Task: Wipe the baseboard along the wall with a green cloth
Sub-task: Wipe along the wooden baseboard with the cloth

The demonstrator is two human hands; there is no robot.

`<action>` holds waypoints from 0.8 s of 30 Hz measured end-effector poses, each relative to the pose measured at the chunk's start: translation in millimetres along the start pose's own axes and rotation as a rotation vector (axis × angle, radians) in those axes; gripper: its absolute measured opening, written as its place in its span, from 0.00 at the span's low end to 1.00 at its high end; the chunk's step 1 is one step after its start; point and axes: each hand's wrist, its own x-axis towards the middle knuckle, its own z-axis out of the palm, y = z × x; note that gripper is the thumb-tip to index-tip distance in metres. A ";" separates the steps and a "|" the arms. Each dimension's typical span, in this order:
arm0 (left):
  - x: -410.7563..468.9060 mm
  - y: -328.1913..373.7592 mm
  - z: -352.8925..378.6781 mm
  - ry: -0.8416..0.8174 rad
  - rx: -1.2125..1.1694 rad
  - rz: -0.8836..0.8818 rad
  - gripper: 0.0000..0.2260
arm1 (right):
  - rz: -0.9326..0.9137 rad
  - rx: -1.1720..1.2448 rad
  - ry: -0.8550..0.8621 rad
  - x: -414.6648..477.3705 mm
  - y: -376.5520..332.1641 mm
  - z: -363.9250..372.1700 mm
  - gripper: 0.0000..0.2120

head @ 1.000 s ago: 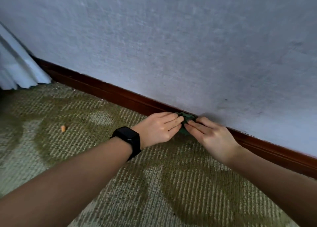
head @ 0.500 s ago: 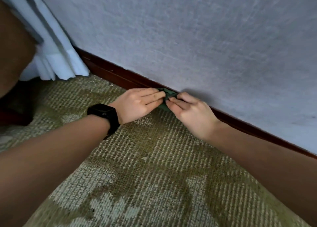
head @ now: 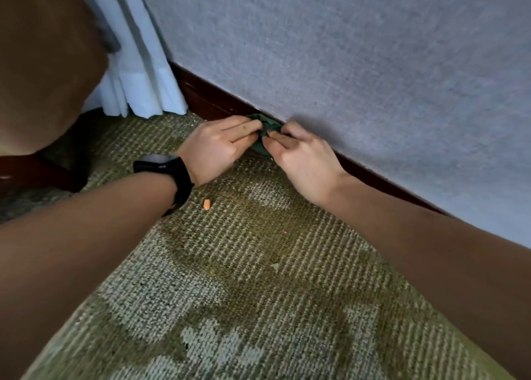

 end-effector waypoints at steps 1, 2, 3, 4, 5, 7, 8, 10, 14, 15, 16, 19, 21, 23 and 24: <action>0.9 2.4 0.4 -0.010 0.001 0.000 0.14 | 0.010 0.005 0.009 -2.6 0.5 0.2 0.18; 1.6 4.4 0.3 -0.022 0.012 0.004 0.14 | 0.021 0.014 0.017 -5.0 1.5 -0.1 0.18; 1.9 6.1 -0.6 -0.037 0.022 0.011 0.14 | 0.033 0.034 0.022 -7.2 2.9 0.0 0.18; 1.0 6.6 -1.4 -0.050 0.032 0.022 0.13 | 0.046 0.055 0.025 -8.8 4.0 -1.0 0.18; -0.8 5.6 -3.1 -0.073 0.045 0.034 0.11 | 0.045 0.059 0.021 -10.2 4.0 -0.5 0.18; -3.6 5.8 -6.8 -0.121 0.059 0.045 0.11 | 0.013 0.019 0.020 -15.8 3.9 1.1 0.17; -4.5 7.7 -8.4 -0.137 0.060 0.037 0.14 | 0.008 -0.011 0.039 -17.6 2.4 0.9 0.15; -5.3 14.0 -10.2 -0.169 0.058 -0.015 0.17 | 0.018 -0.049 0.096 -16.3 0.1 -1.7 0.12; -11.3 14.9 -10.2 -0.168 0.066 -0.169 0.18 | -0.071 -0.060 0.017 5.3 -6.4 -1.4 0.18; -13.5 11.4 -10.4 -0.165 0.058 -0.228 0.18 | -0.074 -0.069 0.015 13.3 -8.4 -2.7 0.18; -16.7 5.4 -10.6 -0.164 0.042 -0.282 0.18 | -0.079 -0.090 0.012 22.9 -11.4 -4.8 0.17; -24.3 -20.0 -14.1 -0.181 0.044 -0.295 0.18 | -0.076 -0.097 -0.016 50.4 -22.5 -6.0 0.17; -26.3 -39.3 -19.5 -0.196 0.091 -0.203 0.18 | -0.068 -0.117 -0.040 65.3 -27.4 -7.3 0.17; -31.2 -55.2 -22.7 -0.203 0.103 -0.191 0.16 | -0.051 -0.136 -0.054 78.7 -34.3 -9.6 0.17; -34.9 -59.6 -21.8 -0.207 0.090 -0.233 0.17 | -0.040 -0.142 -0.068 84.6 -38.6 -10.6 0.17</action>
